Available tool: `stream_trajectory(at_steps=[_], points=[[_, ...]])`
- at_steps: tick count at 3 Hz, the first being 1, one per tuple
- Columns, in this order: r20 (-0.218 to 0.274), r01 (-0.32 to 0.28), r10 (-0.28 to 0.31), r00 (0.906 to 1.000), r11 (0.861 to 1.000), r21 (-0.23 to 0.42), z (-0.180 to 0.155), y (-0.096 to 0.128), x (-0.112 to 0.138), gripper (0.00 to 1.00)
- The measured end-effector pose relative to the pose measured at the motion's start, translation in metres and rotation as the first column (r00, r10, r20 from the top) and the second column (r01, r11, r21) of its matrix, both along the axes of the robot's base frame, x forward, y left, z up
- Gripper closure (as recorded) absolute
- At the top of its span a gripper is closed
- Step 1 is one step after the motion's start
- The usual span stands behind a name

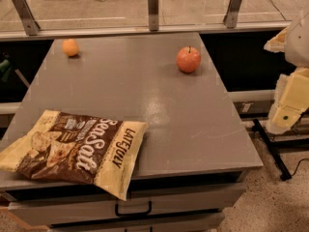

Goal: Move brown chip bag near apple

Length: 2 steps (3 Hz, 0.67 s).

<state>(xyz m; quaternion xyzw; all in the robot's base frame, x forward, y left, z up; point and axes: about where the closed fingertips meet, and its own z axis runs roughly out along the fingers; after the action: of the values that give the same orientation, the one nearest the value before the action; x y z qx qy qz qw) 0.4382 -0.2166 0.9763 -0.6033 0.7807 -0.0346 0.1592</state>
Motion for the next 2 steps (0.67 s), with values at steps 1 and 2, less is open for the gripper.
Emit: stream_trajectory(at_steps=[1,2], points=[[0.002,0.0,0.0,1.0,1.0,0.001,0.001,0.001,0.0,0.0],[-0.008,-0.069,0.07,0.9975,0.995,0.073,-0.01,0.041,0.008,0.0]])
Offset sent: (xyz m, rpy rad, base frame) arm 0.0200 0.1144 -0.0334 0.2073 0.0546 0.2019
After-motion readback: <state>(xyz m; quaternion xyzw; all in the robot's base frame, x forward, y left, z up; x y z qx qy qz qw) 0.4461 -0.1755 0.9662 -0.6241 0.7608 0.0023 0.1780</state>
